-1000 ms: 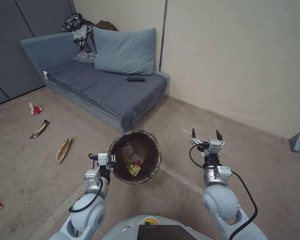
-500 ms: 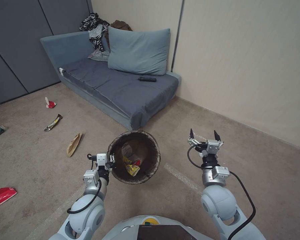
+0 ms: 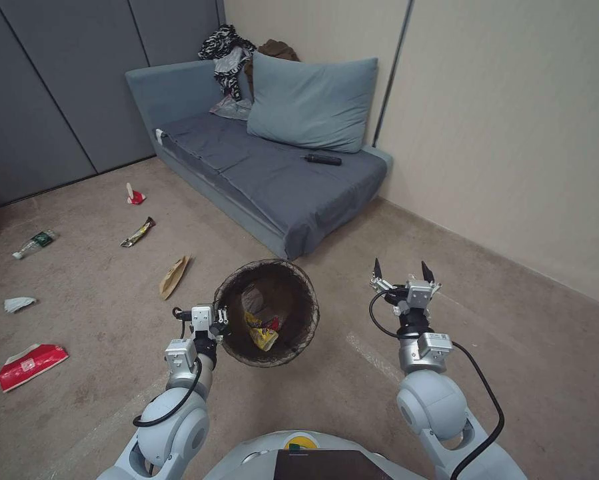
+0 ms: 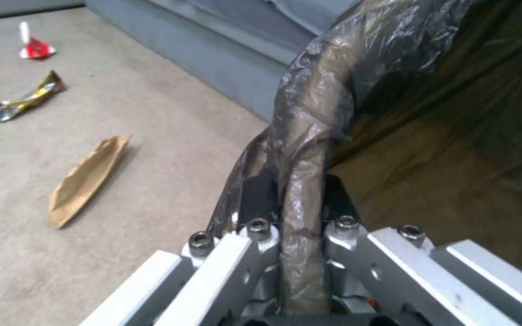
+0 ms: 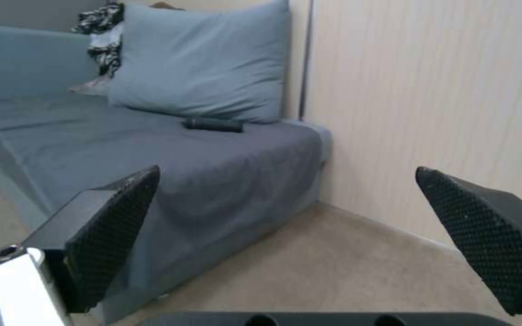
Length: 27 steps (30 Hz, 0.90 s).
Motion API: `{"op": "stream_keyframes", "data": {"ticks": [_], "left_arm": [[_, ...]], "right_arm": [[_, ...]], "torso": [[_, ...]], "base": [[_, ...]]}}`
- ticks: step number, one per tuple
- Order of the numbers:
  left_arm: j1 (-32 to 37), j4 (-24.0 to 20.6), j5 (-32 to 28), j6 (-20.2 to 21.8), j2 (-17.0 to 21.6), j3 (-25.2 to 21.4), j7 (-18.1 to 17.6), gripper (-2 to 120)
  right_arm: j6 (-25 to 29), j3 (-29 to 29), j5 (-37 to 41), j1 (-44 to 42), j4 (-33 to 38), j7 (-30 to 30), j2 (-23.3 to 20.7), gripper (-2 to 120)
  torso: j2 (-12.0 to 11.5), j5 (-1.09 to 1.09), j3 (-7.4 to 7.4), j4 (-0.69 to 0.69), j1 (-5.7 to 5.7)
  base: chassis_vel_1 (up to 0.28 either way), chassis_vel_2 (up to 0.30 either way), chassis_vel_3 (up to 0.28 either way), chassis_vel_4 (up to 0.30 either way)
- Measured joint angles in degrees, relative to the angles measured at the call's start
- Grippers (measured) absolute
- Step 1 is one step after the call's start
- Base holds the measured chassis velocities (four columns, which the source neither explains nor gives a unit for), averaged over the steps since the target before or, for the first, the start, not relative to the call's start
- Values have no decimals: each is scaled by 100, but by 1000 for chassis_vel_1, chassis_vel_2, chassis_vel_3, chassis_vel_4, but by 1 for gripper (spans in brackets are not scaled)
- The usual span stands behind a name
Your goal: Pick up the trash bin, then pick up the garbage from the floor and place it into the trash bin.
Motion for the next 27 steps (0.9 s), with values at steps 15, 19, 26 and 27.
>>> {"op": "stream_keyframes", "data": {"ticks": [15,19,26,27], "left_arm": [[-17,-7,-14,-5,19,-34,-8,2],[-27,-4,-14,-5,16,-35,-9,2],[-29,25,-11,-7,7,-41,-12,2],[-31,27,-11,-7,4,-41,-12,2]], "right_arm": [[-28,-42,-4,36,-13,0,21,100],[-35,-52,-5,55,-22,0,27,100],[-36,-86,-18,70,-60,4,75,100],[-36,-89,-19,73,-63,5,77,100]], "torso": [[0,0,0,0,0],[0,0,0,0,0],[0,1,0,0,0],[0,1,0,0,0]], "base": [[72,73,77,80],[115,120,99,108],[114,128,129,125],[115,120,142,149]]}}
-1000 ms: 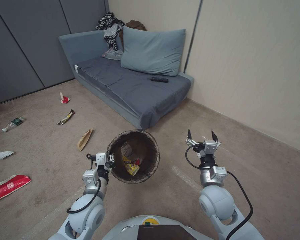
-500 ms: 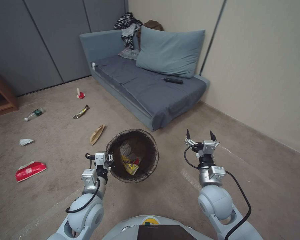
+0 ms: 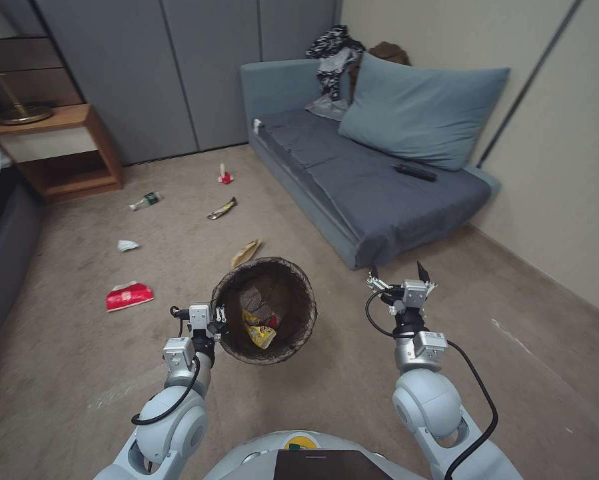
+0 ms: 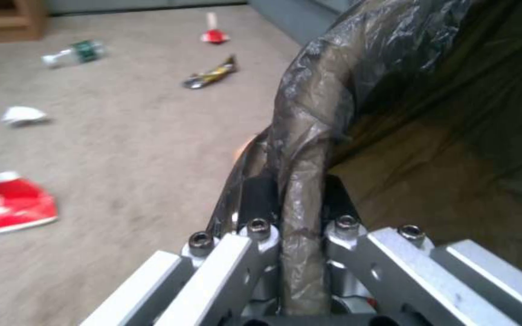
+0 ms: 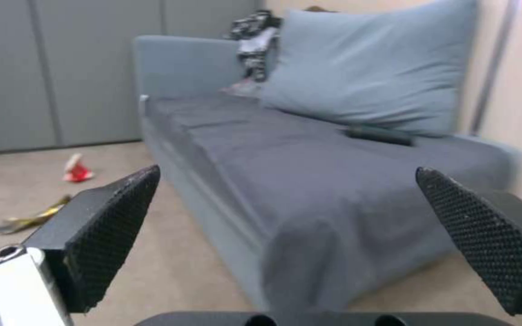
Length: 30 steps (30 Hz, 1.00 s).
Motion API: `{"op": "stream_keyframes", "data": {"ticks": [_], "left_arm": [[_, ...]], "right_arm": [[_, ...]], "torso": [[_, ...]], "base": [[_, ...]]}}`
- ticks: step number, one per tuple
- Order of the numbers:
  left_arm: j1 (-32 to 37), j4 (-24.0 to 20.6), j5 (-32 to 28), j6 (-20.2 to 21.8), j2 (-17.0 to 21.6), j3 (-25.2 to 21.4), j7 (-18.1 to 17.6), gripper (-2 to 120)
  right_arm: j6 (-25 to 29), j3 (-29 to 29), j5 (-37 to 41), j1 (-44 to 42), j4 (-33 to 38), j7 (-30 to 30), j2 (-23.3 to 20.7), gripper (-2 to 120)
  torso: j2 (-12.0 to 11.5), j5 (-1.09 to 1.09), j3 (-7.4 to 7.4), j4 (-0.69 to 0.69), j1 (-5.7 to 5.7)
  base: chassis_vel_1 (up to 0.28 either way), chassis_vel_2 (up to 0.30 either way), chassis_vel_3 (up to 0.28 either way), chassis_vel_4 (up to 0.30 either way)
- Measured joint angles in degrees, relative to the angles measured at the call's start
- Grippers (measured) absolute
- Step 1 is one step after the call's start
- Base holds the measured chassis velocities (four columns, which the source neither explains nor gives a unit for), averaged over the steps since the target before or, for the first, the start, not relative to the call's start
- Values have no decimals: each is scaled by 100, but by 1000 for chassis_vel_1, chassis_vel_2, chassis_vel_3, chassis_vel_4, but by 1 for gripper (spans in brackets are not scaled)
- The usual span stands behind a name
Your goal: Pick up the trash bin, then pick up the garbage from the floor and place it into the trash bin.
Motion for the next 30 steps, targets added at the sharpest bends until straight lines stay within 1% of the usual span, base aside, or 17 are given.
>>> {"op": "stream_keyframes", "data": {"ticks": [10,17,19,30], "left_arm": [[-14,30,2,-5,-20,5,0,2],[-9,33,15,-11,-36,7,5,2],[0,34,26,-13,-41,7,6,2],[-15,61,193,-37,-47,2,-5,2]], "right_arm": [[5,-6,-1,33,-25,8,10,100],[7,-9,-1,40,-30,14,12,100],[9,-11,-1,41,-31,17,18,100],[-3,-12,-7,42,-24,95,67,100]], "torso": [[0,0,0,2,0],[0,-1,0,-1,0],[0,-1,0,1,0],[0,-1,0,3,0]], "base": [[124,124,128,123],[115,117,126,122],[134,125,129,135],[103,112,99,104]]}}
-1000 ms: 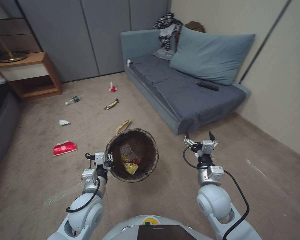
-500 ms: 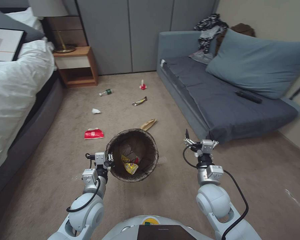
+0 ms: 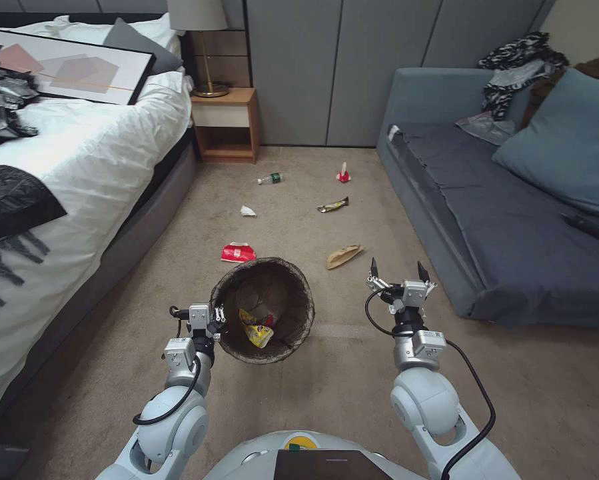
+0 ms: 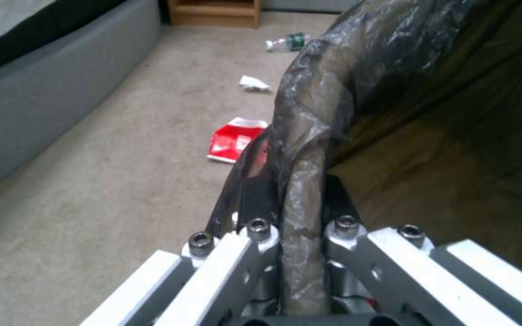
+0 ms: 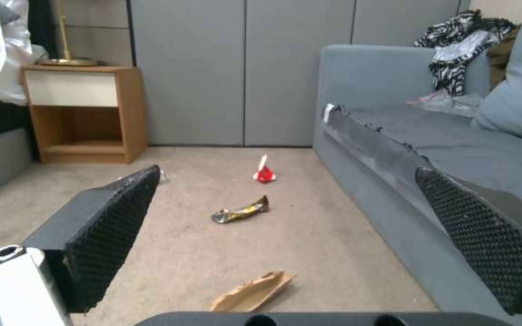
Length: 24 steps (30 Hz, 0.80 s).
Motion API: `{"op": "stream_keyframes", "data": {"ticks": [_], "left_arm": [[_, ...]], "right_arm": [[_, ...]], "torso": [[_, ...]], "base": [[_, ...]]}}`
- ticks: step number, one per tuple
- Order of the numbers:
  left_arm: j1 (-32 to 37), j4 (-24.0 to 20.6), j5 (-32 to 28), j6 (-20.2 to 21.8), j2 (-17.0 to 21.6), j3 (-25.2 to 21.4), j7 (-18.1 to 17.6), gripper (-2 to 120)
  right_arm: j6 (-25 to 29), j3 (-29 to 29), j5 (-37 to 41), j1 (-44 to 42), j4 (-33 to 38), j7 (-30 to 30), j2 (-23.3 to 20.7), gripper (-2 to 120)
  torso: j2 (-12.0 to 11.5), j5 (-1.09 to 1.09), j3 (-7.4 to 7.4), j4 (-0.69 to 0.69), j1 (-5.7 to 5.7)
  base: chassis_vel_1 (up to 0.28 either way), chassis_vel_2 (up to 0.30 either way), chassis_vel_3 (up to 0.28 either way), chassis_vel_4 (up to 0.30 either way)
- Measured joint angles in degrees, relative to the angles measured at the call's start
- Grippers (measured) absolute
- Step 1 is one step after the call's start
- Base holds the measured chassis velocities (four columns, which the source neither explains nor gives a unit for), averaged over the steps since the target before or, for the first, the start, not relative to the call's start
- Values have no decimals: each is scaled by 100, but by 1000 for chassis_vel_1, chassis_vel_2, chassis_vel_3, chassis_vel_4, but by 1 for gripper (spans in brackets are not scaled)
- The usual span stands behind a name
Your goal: Pick up the trash bin, then pick up the garbage from the floor and place it into the trash bin.
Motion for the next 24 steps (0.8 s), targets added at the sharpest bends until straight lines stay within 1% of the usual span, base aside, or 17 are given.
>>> {"op": "stream_keyframes", "data": {"ticks": [1,4,9,24], "left_arm": [[-4,3,4,-4,-1,0,1,2],[-6,3,6,-10,-4,4,5,2],[-20,11,17,-14,-7,9,10,2],[-54,35,35,-22,-14,41,20,2]], "right_arm": [[-10,0,0,1,1,25,16,100],[-20,-1,0,3,1,46,30,100],[-26,-11,-34,17,1,100,69,100],[-110,48,-73,17,-5,210,83,100]], "torso": [[0,0,0,-3,0],[0,0,0,-5,0],[0,0,0,-3,0],[0,0,0,-2,0]], "base": [[0,0,0,0],[0,0,0,0],[0,0,0,0],[0,0,0,0]]}}
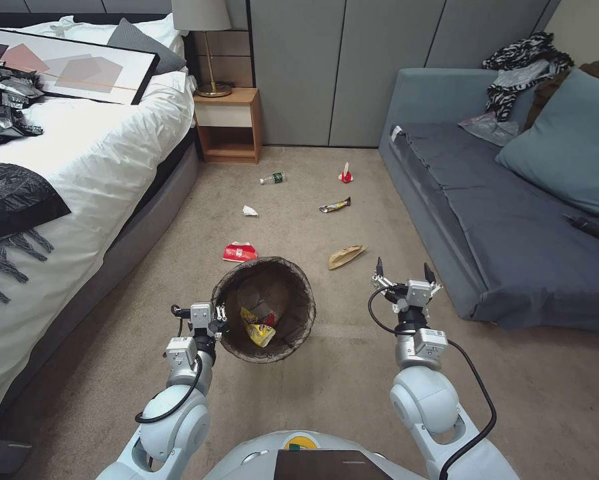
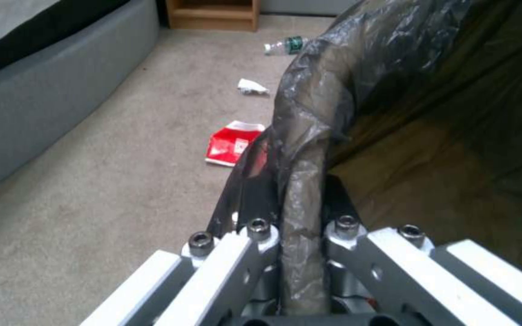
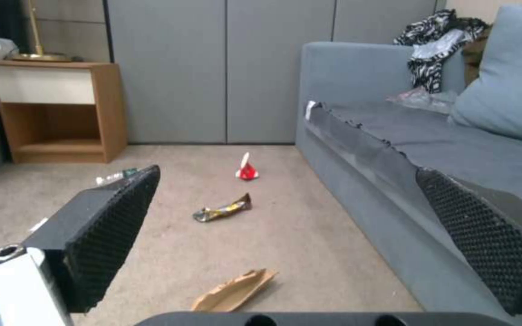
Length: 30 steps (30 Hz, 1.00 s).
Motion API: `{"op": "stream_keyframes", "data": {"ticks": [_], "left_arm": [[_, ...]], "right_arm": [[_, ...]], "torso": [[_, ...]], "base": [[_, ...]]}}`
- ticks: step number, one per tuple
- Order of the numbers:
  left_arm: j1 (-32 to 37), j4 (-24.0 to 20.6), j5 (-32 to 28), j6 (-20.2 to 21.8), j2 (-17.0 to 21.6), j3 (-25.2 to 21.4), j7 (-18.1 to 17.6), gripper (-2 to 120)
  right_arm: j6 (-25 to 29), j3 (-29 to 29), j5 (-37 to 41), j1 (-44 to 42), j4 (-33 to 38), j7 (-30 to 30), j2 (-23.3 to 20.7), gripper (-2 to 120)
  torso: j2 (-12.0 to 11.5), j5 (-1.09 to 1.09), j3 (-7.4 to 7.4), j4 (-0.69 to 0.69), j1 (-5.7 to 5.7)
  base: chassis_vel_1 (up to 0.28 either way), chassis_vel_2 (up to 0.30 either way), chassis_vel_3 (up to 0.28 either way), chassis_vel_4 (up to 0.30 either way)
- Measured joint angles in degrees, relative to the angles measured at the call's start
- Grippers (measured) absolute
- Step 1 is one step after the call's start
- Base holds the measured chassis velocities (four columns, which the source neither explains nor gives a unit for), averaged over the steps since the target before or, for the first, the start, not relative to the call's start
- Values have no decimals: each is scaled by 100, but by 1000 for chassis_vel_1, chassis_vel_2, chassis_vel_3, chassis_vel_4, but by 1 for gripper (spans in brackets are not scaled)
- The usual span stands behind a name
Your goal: Pick up the trash bin, then pick up the garbage from the floor and place it into the trash bin.
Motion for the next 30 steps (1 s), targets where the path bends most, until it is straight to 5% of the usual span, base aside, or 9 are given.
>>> {"op": "stream_keyframes", "data": {"ticks": [12,30], "left_arm": [[-6,0,1,-3,8,7,3,2],[3,-4,1,-7,4,17,5,2]], "right_arm": [[-9,-2,3,6,-3,6,-3,100],[-44,-43,13,16,-8,9,-2,100]], "torso": [[0,0,0,0,0],[0,1,1,-1,0]], "base": [[-74,87,75,-71],[-187,193,194,-195]]}}
